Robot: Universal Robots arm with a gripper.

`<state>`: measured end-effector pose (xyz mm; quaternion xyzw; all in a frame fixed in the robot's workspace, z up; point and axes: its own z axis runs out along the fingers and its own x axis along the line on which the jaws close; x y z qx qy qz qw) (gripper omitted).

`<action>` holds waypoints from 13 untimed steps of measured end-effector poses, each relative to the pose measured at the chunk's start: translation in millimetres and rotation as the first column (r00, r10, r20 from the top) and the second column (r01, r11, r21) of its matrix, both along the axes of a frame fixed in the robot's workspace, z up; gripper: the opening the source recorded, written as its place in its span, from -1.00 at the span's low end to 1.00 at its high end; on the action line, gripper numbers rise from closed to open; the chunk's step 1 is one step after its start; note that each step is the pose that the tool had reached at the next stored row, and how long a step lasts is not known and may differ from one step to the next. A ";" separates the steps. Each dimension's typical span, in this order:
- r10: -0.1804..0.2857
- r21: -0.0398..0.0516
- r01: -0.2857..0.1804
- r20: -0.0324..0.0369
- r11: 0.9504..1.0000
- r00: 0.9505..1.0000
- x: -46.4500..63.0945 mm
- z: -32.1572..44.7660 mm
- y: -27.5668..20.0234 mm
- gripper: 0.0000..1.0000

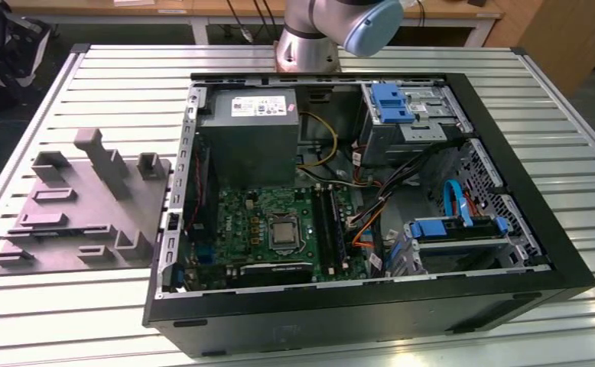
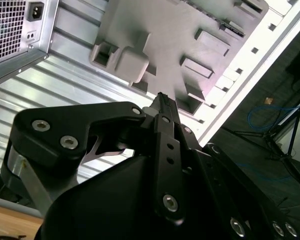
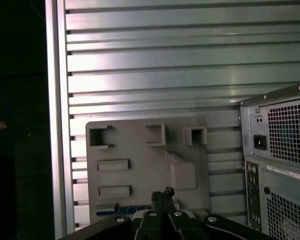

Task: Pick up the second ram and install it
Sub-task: 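Reach for the second ram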

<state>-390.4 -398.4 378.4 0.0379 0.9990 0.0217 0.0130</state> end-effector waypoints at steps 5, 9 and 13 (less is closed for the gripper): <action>0.000 0.000 0.000 0.000 1.000 1.000 -0.5 -0.4 -8.7 -0.80; 0.000 0.000 0.000 0.000 1.000 1.000 -1.1 -0.9 -16.7 -0.80; 0.000 0.000 0.000 0.000 1.000 1.000 -1.2 -1.8 -26.0 -0.80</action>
